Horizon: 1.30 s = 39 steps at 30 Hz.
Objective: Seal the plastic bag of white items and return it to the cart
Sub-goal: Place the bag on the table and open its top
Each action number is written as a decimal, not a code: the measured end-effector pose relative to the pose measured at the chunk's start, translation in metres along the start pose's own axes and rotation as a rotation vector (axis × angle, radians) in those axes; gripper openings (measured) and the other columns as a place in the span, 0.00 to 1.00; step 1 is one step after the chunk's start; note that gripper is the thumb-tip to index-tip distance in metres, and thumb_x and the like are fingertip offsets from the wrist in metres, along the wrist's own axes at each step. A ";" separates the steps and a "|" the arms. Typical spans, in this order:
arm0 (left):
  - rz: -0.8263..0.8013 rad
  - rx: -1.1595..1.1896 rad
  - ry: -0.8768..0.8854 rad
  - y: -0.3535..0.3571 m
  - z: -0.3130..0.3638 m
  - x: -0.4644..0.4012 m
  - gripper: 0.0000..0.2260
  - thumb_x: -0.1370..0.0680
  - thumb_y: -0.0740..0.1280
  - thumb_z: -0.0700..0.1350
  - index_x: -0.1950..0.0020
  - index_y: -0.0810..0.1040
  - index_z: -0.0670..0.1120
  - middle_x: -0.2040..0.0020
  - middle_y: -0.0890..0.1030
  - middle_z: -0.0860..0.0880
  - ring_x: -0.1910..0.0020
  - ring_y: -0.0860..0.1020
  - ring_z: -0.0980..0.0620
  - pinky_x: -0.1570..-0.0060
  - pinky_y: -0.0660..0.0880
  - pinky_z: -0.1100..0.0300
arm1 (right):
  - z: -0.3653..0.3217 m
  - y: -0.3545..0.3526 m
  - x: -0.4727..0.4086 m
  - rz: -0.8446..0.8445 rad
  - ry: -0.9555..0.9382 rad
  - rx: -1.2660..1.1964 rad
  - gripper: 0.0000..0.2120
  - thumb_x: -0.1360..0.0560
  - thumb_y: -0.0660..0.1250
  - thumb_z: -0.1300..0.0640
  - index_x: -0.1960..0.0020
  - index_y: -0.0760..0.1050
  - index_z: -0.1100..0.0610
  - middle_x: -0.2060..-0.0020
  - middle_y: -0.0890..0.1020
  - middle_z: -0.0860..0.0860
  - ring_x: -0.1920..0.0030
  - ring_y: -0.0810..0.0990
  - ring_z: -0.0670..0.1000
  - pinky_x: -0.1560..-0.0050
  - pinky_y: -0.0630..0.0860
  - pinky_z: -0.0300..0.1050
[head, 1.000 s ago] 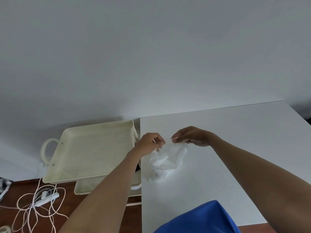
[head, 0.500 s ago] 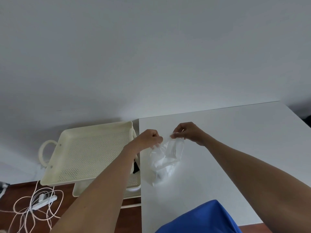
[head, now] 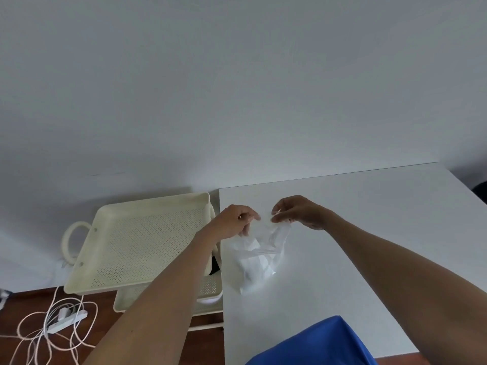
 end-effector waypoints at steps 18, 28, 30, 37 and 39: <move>0.030 -0.018 -0.148 -0.010 -0.003 0.011 0.08 0.17 0.65 0.46 0.48 0.72 0.42 0.61 0.82 0.46 0.69 0.81 0.57 0.71 0.73 0.66 | 0.000 0.015 0.001 -0.110 0.057 -0.028 0.09 0.28 0.79 0.62 0.52 0.80 0.61 0.54 0.84 0.57 0.53 0.84 0.52 0.50 0.81 0.42; -0.052 0.040 -0.137 -0.015 0.000 0.015 0.17 0.23 0.73 0.51 0.38 0.74 0.46 0.46 0.82 0.48 0.59 0.83 0.58 0.62 0.76 0.64 | -0.018 0.023 -0.004 -0.046 -0.044 0.035 0.08 0.31 0.81 0.61 0.54 0.84 0.58 0.52 0.86 0.61 0.58 0.76 0.52 0.62 0.71 0.39; -0.024 0.065 -0.084 -0.010 0.003 0.013 0.17 0.22 0.72 0.51 0.36 0.75 0.50 0.44 0.81 0.47 0.55 0.85 0.51 0.63 0.77 0.62 | -0.019 0.023 -0.003 -0.077 -0.022 0.030 0.09 0.30 0.80 0.61 0.52 0.84 0.59 0.55 0.84 0.59 0.59 0.78 0.50 0.58 0.75 0.41; 0.059 -0.026 -0.062 -0.002 -0.005 0.010 0.05 0.20 0.70 0.48 0.50 0.81 0.47 0.59 0.79 0.52 0.68 0.75 0.57 0.72 0.72 0.68 | 0.000 0.013 0.006 -0.195 0.108 0.132 0.09 0.29 0.80 0.59 0.52 0.82 0.57 0.57 0.85 0.51 0.55 0.84 0.48 0.51 0.80 0.41; 0.045 -0.028 -0.080 0.000 -0.006 0.009 0.05 0.20 0.69 0.47 0.50 0.80 0.46 0.61 0.80 0.51 0.69 0.76 0.56 0.70 0.74 0.65 | -0.002 0.011 0.008 -0.133 0.062 0.200 0.10 0.31 0.82 0.56 0.55 0.81 0.56 0.62 0.84 0.49 0.62 0.80 0.46 0.59 0.77 0.38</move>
Point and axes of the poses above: each hand's wrist, its own x-axis away from the middle knuckle, its own y-axis out of the palm, z = x × y, the point moved 3 cm from there along -x, towards the middle knuckle
